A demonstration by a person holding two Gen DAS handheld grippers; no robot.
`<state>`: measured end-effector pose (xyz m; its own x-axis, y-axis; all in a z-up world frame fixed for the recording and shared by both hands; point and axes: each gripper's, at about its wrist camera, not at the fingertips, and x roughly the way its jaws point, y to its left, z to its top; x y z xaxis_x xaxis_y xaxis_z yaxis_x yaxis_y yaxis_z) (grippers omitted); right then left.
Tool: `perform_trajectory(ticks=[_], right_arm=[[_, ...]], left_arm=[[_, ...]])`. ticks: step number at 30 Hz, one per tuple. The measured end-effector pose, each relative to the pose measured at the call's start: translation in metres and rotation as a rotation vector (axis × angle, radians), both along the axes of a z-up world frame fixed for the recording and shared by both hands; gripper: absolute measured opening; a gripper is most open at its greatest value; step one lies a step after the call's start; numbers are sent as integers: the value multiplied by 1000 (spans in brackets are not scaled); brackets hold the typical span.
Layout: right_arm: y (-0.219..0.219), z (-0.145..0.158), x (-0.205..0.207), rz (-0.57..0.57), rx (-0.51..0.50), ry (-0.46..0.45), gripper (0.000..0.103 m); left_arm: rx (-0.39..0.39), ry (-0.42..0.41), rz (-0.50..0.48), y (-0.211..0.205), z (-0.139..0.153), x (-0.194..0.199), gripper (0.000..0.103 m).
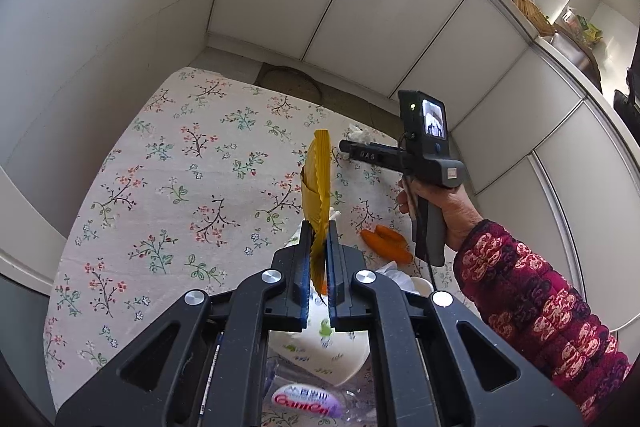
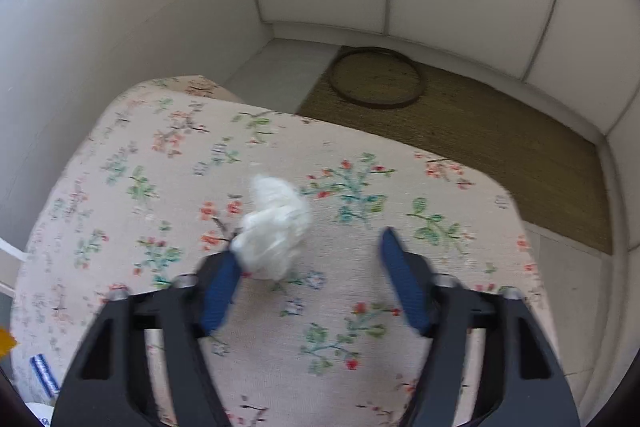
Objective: Collect trash
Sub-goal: 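Grasp the white tissue ball with the right gripper, then drop the tissue into the white bin with the right gripper while the left drops the yellow wrapper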
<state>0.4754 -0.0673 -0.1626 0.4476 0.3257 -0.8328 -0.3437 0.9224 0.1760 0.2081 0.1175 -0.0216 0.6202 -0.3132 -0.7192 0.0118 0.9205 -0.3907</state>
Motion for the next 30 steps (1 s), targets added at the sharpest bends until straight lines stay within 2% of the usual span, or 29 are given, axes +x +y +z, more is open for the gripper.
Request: perform_trajectory(ticks=[1,3,9,13,21,30], right_arm=[[1,1,0,2,16,4,32],[3,4,-2,1,-3,-7,30],[-6,26,-22,-46,-9,-40,29],[-22,56,-53,-73,-8,-81,29],[-71,125,-149,-153,-8,-191,29],[-158,194,-280,-295,41,-307,30]], left_arm=[[1,1,2,0,0,0,7],[5,3,6,1,-1,0,7],[11,-6,5,-3,5,-3,7],[18,-25,-6,-10,13,-11,7],[27,-100,-40,-35,39,-36,7],[47,-195,-107,-76,61,-61,7]])
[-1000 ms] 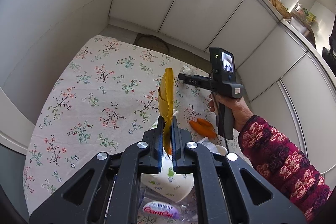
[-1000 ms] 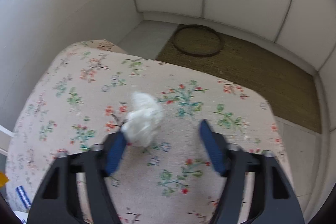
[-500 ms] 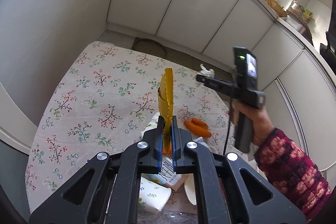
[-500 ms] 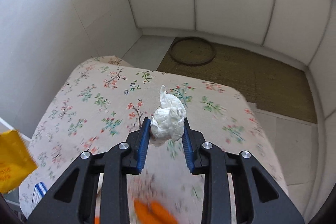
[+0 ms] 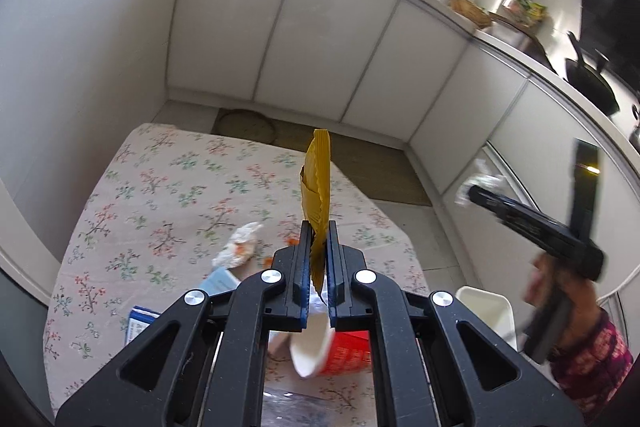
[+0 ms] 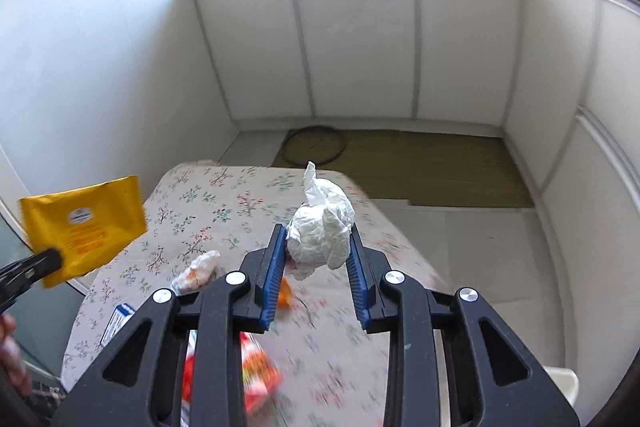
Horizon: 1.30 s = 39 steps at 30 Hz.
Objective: Collect trash
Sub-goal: 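Drop the tissue into the white bin with the right gripper while the left drops the yellow wrapper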
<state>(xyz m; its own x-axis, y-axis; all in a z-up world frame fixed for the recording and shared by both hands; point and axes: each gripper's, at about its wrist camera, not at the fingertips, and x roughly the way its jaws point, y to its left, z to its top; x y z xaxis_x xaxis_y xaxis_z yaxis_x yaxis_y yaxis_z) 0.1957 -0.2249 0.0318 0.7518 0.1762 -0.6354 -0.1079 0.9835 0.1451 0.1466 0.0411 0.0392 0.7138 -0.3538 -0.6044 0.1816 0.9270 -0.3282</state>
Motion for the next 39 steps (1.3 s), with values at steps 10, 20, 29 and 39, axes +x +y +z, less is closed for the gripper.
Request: perform_trajectory(ticks=[10,20,29,39], right_arm=[[-125,25,-142,-255,75,-64,30],[-189,-63,-182,-549,27,111,31],[-199,-101,-181,-623,-55,215,61],[-237,-99,-209,-775,-64,180,81]], left_arm=[[30,-7,-141,-61,-4,-14,7],[64,12,-267,-130,-18,-21,7],[77,64,-338,-186,-50,-32,7],[41,81,-475,-275,-55,-48,8]])
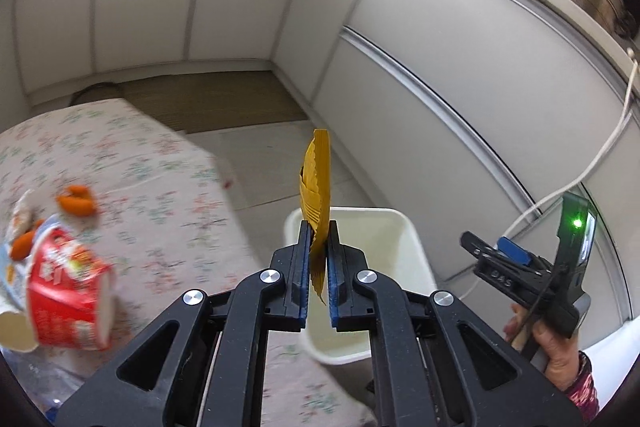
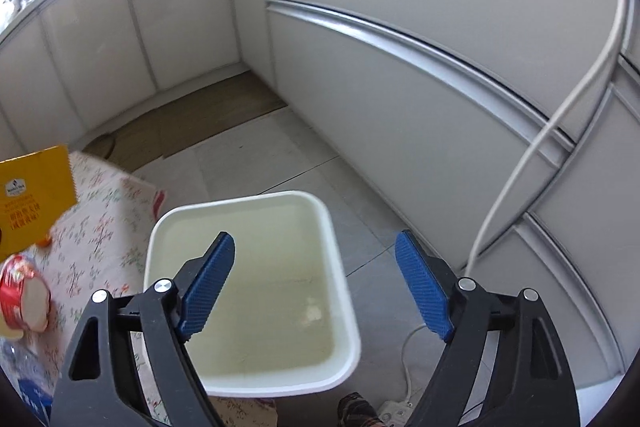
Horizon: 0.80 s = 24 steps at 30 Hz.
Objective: Collect trash
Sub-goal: 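Drop the tissue into the white bin with the right gripper while the left drops the yellow wrapper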
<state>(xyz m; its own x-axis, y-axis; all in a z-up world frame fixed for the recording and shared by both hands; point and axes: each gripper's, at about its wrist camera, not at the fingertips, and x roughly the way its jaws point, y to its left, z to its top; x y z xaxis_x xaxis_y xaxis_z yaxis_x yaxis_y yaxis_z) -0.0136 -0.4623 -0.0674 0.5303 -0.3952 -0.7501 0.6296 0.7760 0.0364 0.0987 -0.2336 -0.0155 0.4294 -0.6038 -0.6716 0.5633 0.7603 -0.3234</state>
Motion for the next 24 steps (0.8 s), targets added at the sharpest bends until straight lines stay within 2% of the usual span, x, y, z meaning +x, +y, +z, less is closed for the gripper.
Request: perform_trajectory(ticks=[4,12,20,23,24], right_arm=[[-10,0,-6,-60,-29,0,81],[-28,2,-20,-139,-5,-25,81],[-25,3,-18,-132,-10,-35,81],[-21,5,-16,-125,-13,-33,81],[-20,5,-15,-122,-15,-33,81]], left_arm=[[1,7,-65,-33,1,-5,8],[42,63,-156,-88,-16,-5,10],[91,117,-165,-106,-38,2,13],[97,129,-152,-100,-40,4,26],[98,129,-146,-96,-40,5,34]])
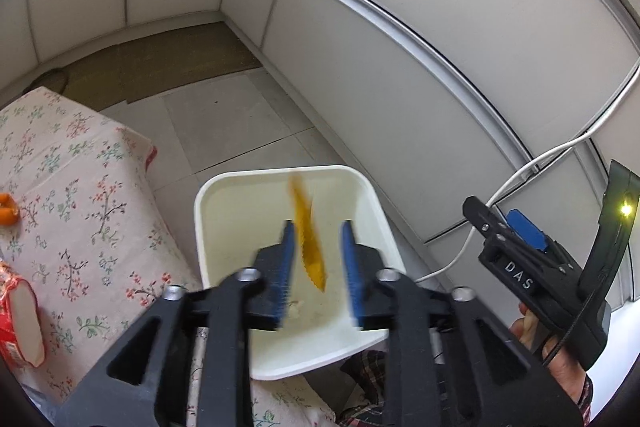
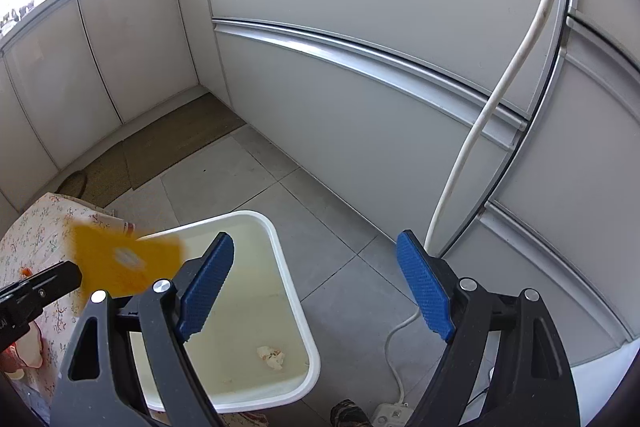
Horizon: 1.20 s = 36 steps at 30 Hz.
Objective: Collect trash
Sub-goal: 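Drop the tissue into the white bin with the right gripper while the left drops the yellow wrapper, then grasp the white paper cup with the left gripper while the right grasps the blue box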
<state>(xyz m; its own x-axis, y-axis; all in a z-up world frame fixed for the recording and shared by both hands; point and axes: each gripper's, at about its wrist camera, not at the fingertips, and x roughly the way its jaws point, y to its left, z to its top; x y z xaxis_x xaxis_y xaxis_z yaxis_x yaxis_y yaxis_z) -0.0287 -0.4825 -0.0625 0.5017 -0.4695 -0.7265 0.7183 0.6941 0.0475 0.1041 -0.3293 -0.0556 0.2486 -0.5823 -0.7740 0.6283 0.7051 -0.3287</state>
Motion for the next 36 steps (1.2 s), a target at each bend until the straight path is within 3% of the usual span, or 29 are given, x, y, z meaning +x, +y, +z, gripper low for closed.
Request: perform_trajectory(ticks=[7,11,14,20,29,33,36], right_arm=[[20,4,9,52,-32,-6,81],[35,6,20,101,-48,-8,81],[49,8,26,118,-54,-22,94],[91,7,51,261,-49,-39,94],[167,-4,94,531,41,-13,94],[204,-12,108,694,89,6,94],[234,-16,112,800,111,14,94]], left_arm=[[-2,-24,86,32,5,-1,65],[35,-76,143,55,8,-4,71],[82,-116,197,76,13,-6,77],[170,-163,370,148,23,-4,85],[212,-45,757,313,25,14,85],[139,93,912,379,14,22,83],[69,200,965,405,-2,33,81]])
